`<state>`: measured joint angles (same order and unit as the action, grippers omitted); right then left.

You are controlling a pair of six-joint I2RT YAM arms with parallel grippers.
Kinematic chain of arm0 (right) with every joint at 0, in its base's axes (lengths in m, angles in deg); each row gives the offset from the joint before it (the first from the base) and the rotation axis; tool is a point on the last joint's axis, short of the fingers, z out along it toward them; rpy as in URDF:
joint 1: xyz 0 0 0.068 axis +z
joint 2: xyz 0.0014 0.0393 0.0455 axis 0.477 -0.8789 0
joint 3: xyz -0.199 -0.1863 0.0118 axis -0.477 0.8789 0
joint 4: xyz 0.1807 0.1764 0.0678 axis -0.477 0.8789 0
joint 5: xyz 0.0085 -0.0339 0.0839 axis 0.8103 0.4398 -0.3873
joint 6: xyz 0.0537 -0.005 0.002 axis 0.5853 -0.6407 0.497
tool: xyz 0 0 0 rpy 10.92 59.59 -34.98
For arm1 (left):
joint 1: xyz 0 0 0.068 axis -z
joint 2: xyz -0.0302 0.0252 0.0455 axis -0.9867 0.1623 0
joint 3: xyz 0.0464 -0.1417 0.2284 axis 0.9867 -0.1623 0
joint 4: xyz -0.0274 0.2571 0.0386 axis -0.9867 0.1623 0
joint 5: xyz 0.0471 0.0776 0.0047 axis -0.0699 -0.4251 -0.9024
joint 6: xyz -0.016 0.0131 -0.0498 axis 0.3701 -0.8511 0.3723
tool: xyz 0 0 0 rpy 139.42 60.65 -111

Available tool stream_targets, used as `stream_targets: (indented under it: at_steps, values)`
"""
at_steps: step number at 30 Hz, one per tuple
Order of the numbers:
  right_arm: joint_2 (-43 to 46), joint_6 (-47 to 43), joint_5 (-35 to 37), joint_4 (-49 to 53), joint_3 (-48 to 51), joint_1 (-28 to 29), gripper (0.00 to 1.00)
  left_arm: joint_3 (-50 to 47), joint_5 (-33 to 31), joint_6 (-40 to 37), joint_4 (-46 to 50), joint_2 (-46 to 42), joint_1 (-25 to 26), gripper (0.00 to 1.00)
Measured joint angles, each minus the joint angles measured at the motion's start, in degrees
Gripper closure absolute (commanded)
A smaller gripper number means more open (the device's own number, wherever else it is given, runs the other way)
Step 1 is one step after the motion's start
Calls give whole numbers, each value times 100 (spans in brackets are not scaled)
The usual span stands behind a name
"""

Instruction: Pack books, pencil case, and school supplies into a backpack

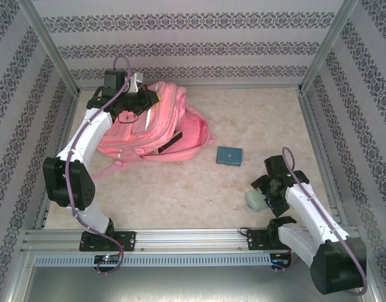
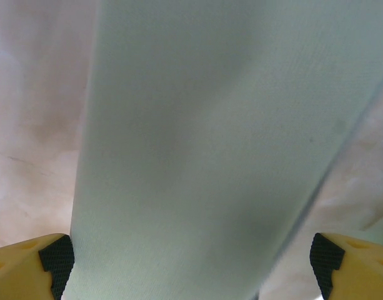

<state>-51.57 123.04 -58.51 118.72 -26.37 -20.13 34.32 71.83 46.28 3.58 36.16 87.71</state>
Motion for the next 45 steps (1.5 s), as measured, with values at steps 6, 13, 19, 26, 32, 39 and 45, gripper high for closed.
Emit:
stream_targets:
  at_steps: [6,13,19,26,32,39,45]
  values:
    - [-525,-138,-22,-289,-61,-79,2,-2,0,0,0,0,0,100]
    - [-1156,-330,26,-544,-105,-299,10,-2,-2,-2,0,0,0,100]
    - [-859,-658,70,-555,-221,-96,41,-2,-2,-2,0,-2,0,100]
    - [-365,-855,0,-717,-544,258,52,-2,-2,-2,0,-2,0,100]
    - [-990,-1191,-155,-1191,-1517,1176,57,-2,-7,-2,0,-2,0,100]
    - [-2544,-1252,-699,-2520,-2885,1886,58,-2,-4,-2,2,-2,0,100]
    - [-4131,-1123,-1108,-3156,-4199,2105,57,-2,-4,2,2,-17,0,100]
